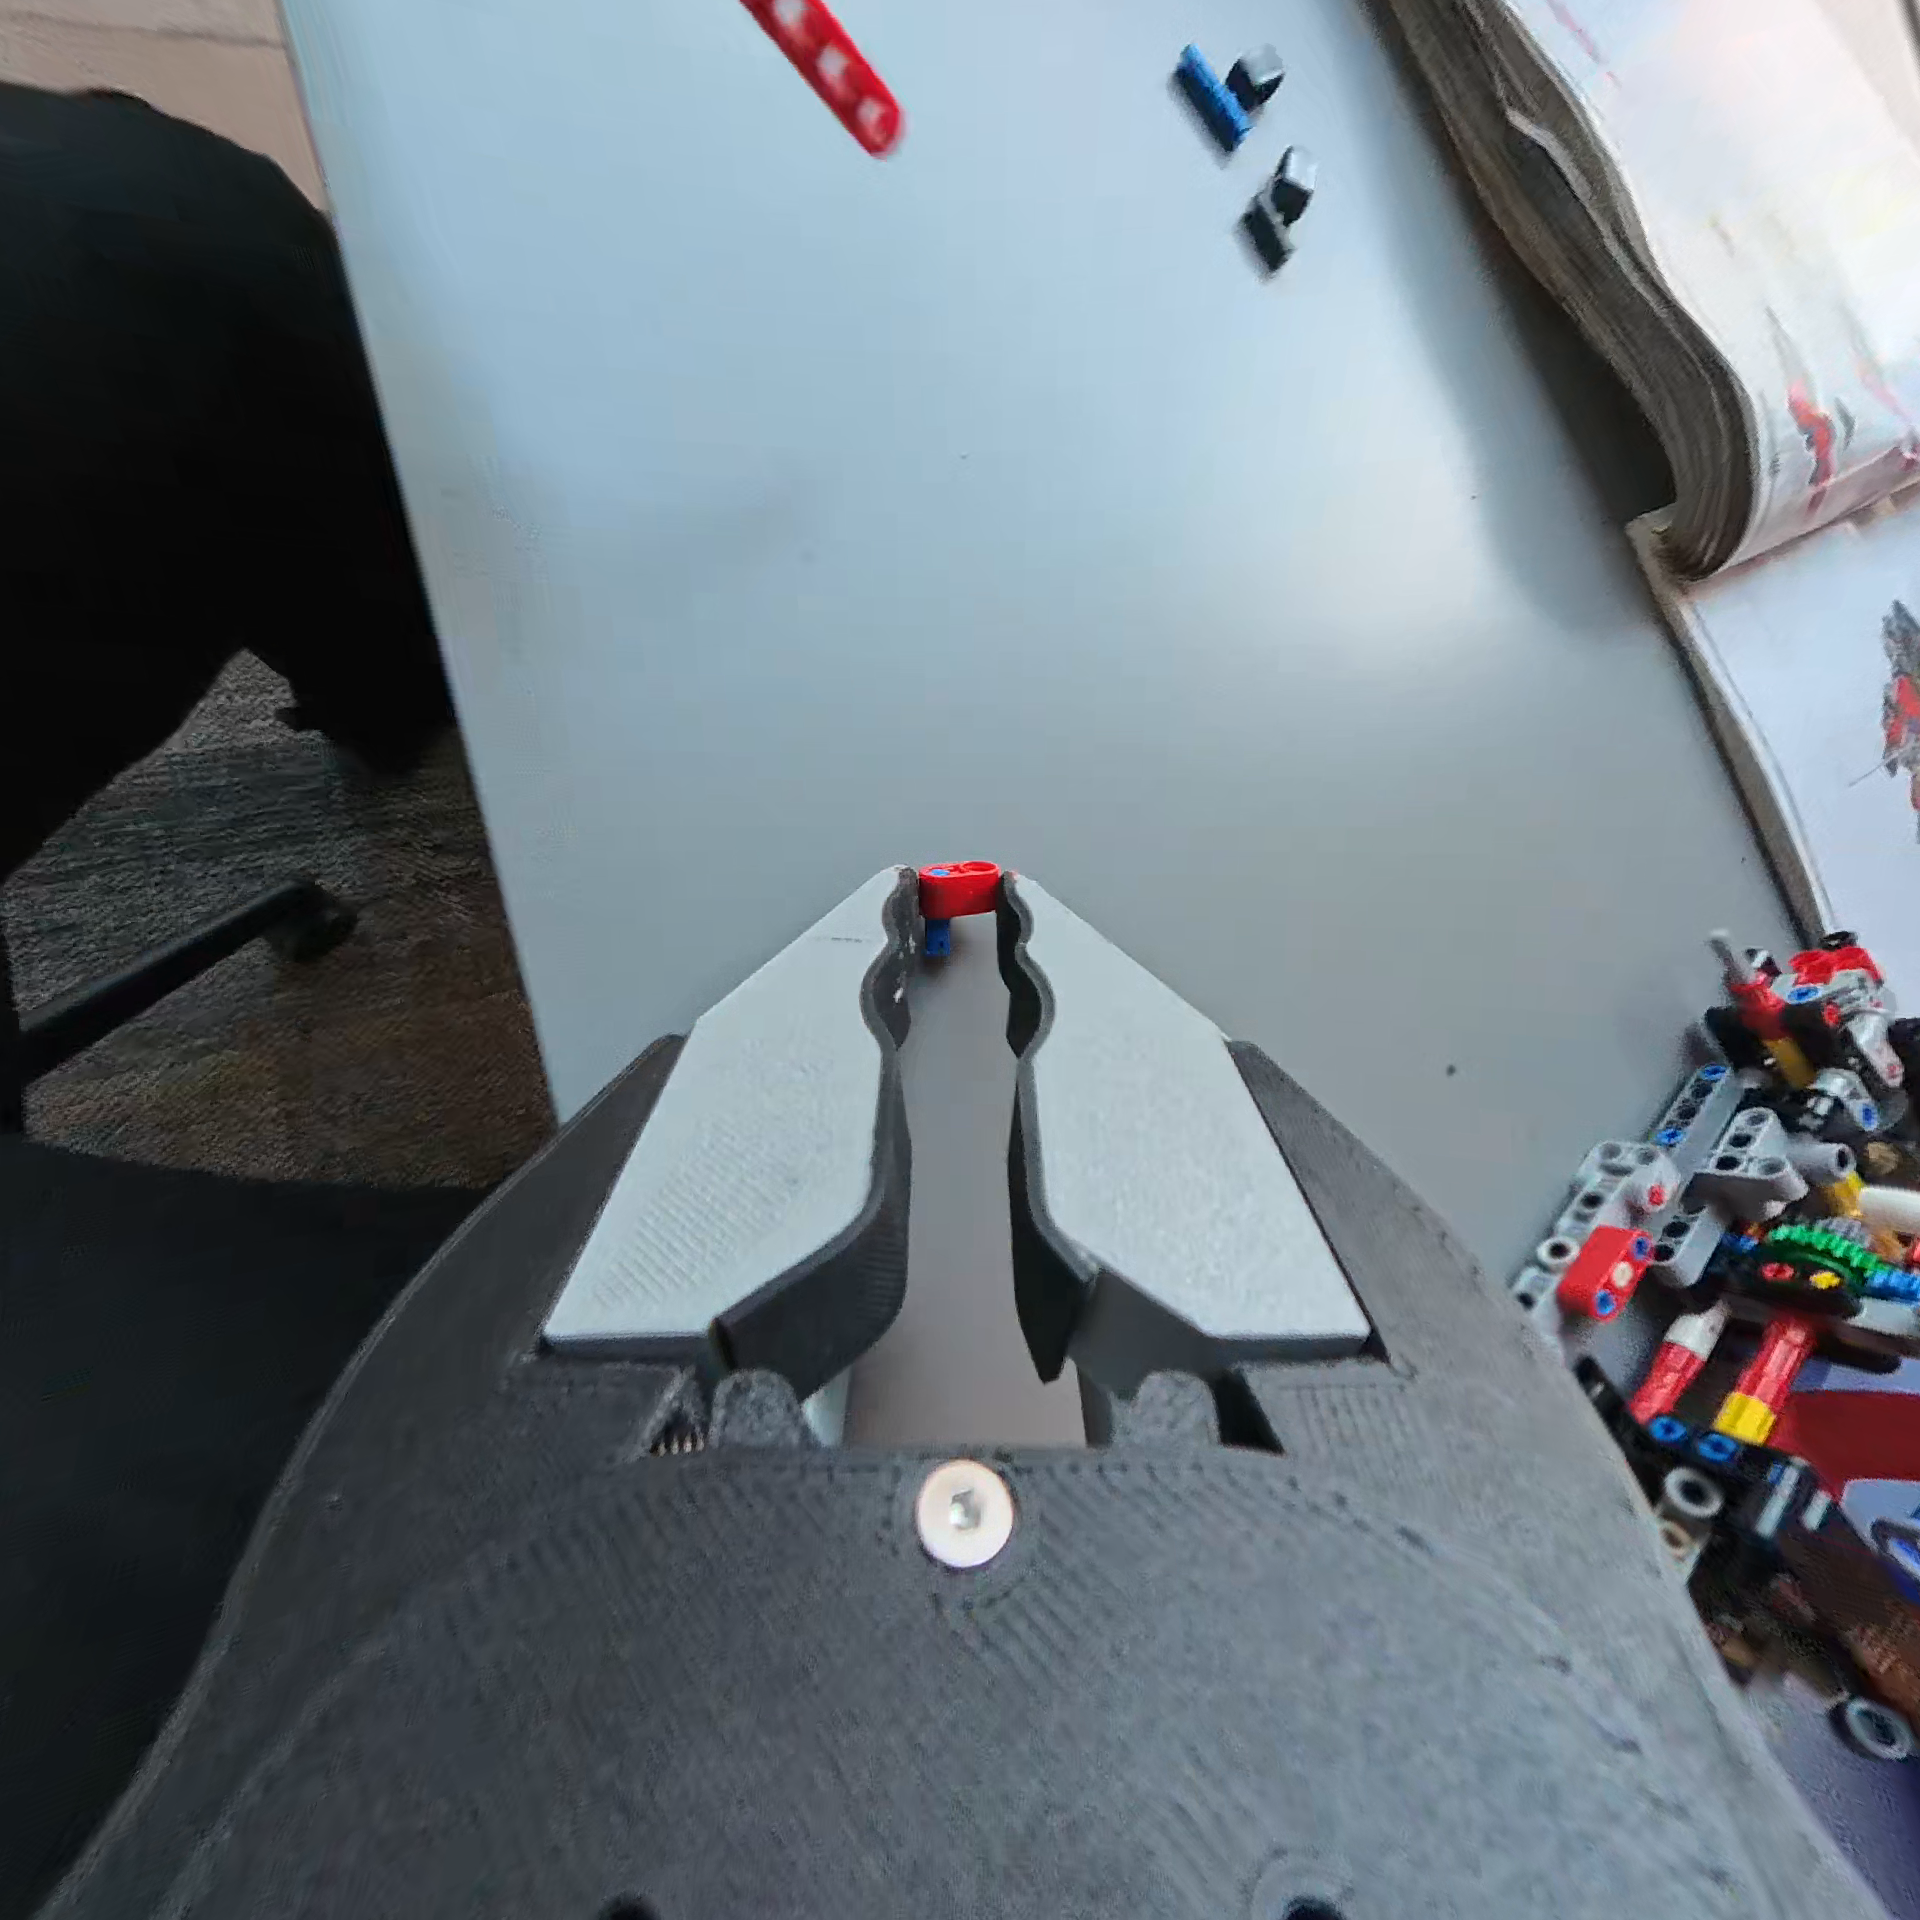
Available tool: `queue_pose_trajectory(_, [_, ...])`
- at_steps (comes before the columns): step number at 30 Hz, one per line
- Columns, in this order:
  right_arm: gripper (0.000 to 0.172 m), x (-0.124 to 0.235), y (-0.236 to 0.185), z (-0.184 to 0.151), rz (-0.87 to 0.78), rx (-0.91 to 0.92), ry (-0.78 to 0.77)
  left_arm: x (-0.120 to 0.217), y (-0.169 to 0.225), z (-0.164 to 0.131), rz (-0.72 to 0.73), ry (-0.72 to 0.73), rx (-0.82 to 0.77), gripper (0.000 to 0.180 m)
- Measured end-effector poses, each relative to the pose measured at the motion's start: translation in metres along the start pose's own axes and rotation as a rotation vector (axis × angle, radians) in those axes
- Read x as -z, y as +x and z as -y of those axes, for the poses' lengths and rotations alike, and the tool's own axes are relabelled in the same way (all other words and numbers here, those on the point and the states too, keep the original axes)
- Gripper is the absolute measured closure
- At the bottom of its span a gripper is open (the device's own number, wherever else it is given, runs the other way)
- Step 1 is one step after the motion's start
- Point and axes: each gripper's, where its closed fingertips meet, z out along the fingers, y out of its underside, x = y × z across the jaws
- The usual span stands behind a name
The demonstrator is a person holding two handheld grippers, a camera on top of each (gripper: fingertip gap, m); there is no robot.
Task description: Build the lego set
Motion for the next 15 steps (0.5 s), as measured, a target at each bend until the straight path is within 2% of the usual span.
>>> queue_pose_trajectory(2, [0.16,-0.004,0.012,0.004,-0.019,0.002,0.031,-0.019,-0.008,-0.022,0.011,-0.048,-0.103,0.175])
queue_pose_trajectory(5, [0.16,-0.003,0.02,0.015,-0.013,0.031,0.141,-0.041,-0.005,-0.035,-0.033,-0.067,-0.185,0.175])
queue_pose_trajectory(9, [0.16,-0.004,0.02,0.027,-0.012,0.075,0.265,-0.064,0.0,-0.053,-0.025,-0.132,-0.199,0.175])
queue_pose_trajectory(11, [0.16,-0.003,0.025,0.038,-0.055,0.09,0.322,-0.068,-0.004,-0.05,0.024,-0.119,-0.16,0.175])
queue_pose_trajectory(12, [0.16,-0.002,0.027,0.046,-0.058,0.091,0.362,-0.07,0.002,-0.048,-0.008,-0.096,-0.158,0.175])
queue_pose_trajectory(15, [0.16,-0.01,0.028,0.058,-0.002,0.036,0.38,-0.075,0.001,-0.067,0.008,-0.168,-0.242,0.175])
